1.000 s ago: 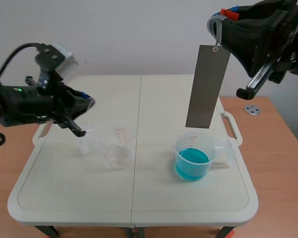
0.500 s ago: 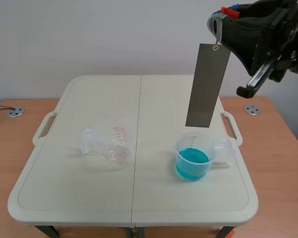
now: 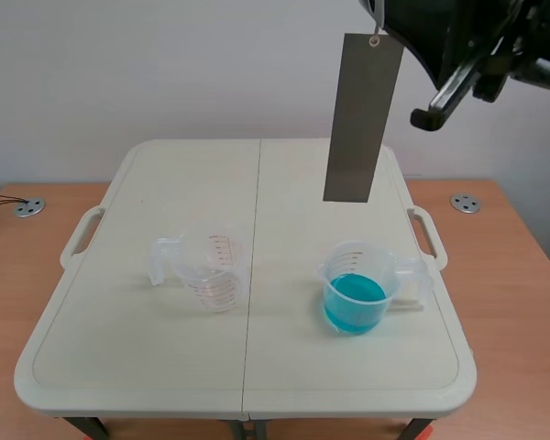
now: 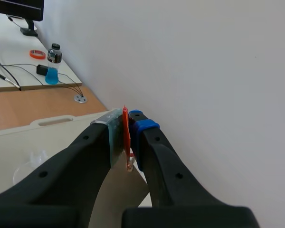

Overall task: Hold the metal plate by the orange handle, dip it into the blue solution, take it out and point at it, then put the plate back in the beaker on the left.
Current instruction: 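Raise the plate and point at it, then put the plate into the left beaker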

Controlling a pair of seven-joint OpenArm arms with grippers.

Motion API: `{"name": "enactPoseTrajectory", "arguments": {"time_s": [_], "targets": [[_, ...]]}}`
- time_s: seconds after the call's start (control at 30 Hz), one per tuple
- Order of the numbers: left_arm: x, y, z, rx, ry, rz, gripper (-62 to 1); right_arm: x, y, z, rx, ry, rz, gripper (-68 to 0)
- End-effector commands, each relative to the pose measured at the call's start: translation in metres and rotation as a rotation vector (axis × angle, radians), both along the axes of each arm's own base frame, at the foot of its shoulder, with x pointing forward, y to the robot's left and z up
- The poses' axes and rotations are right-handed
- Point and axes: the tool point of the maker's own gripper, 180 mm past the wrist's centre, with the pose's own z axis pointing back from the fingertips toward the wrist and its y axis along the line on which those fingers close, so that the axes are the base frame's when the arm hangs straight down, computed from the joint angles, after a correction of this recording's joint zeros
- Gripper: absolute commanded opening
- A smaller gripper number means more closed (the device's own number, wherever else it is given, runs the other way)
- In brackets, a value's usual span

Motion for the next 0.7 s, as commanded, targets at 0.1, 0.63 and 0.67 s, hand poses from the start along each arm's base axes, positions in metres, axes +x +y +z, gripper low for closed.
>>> {"name": "enactPoseTrajectory", "arguments": {"time_s": [0.1, 0.63, 0.67], "targets": [[-0.039, -0.011, -0.015, -0.001, 0.07, -0.025, -59.0, 0.003, 0.016, 0.011, 0.03, -0.017, 0.038, -66.4], [-0.16, -0.086, -0.054, -0.118, 0.322, -0.129, -59.0, 0.024, 0.063, 0.003, 0.057, 0.061, 0.12, -66.4], [-0.166, -0.092, -0.055, -0.127, 0.333, -0.14, -59.0, 0.026, 0.067, 0.001, 0.057, 0.071, 0.124, -66.4]]}}
